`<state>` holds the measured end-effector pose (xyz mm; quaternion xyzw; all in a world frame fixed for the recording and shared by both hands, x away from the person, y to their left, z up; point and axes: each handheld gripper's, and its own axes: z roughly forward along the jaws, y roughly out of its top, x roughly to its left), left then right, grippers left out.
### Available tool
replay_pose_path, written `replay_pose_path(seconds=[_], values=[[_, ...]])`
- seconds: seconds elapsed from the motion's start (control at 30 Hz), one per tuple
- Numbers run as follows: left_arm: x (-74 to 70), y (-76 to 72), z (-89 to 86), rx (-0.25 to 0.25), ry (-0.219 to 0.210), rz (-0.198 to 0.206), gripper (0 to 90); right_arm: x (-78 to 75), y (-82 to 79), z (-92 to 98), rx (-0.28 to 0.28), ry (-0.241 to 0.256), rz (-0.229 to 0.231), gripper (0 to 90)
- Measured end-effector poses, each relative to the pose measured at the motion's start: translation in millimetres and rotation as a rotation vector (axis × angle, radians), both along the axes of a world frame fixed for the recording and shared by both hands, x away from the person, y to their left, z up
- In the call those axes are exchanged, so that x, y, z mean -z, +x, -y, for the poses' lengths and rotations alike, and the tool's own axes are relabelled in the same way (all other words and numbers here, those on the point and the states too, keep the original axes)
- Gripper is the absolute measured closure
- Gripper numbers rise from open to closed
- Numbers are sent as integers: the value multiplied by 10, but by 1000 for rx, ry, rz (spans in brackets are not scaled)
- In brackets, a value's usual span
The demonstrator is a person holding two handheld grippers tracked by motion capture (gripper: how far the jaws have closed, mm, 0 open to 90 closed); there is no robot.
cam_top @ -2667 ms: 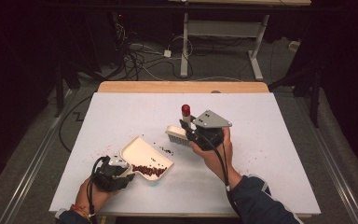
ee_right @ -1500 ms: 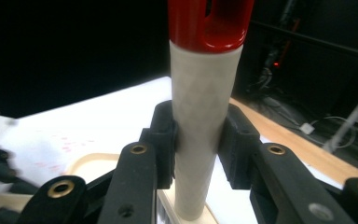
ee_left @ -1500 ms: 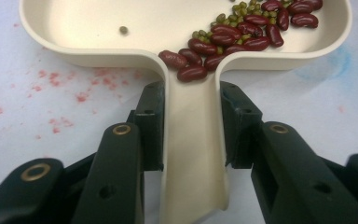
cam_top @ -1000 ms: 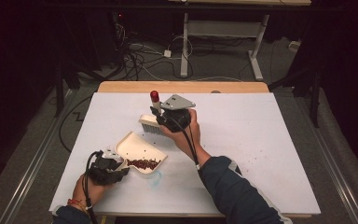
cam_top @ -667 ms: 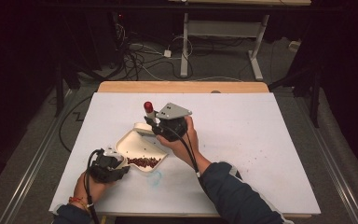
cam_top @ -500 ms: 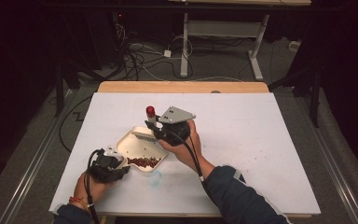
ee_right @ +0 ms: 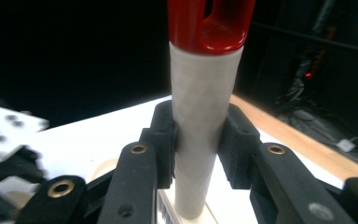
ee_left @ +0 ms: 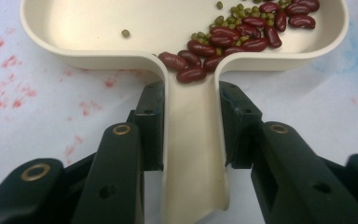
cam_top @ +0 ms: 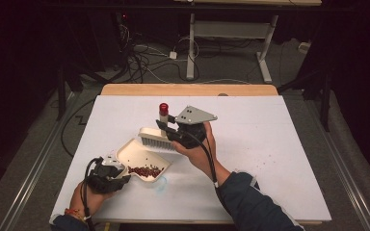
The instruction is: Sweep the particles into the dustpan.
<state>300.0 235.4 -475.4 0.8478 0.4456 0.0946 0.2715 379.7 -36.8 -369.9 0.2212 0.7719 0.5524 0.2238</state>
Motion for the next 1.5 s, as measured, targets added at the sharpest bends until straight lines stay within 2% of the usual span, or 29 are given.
replay_pose_path(seconds=[0.2,0.27,0.37,0.5,0.6,0.77,0.93,1.03,1.17,1.33,1.43,1.5], values=[[-9,-97,-70,-11,-8,2,633,18,122,46,70,-3,15,697],[14,-74,-79,-13,-17,-7,633,53,187,27,93,-10,11,697],[47,-15,-73,-20,-17,-14,633,110,261,-44,136,-32,40,697],[48,59,-67,-24,-25,-16,634,189,343,-136,161,-45,32,697],[51,96,-57,-24,-22,-18,634,241,378,-260,175,-80,59,697],[58,117,-61,-23,-21,-17,634,267,311,-384,128,-91,51,696],[57,121,-55,-24,-13,-11,633,279,141,-426,45,-102,21,692],[61,123,-49,-24,-12,-13,634,260,3,-396,-18,-89,12,695],[61,123,-33,-29,-7,-11,633,235,-148,-359,-69,-63,-9,696],[62,126,-18,-23,3,-7,633,196,-262,-324,-116,-69,-25,696],[63,124,-11,-9,13,-6,632,160,-285,-295,-130,-63,-28,697],[64,123,-6,-9,3,-5,633,134,-301,-274,-128,-60,-21,697]])
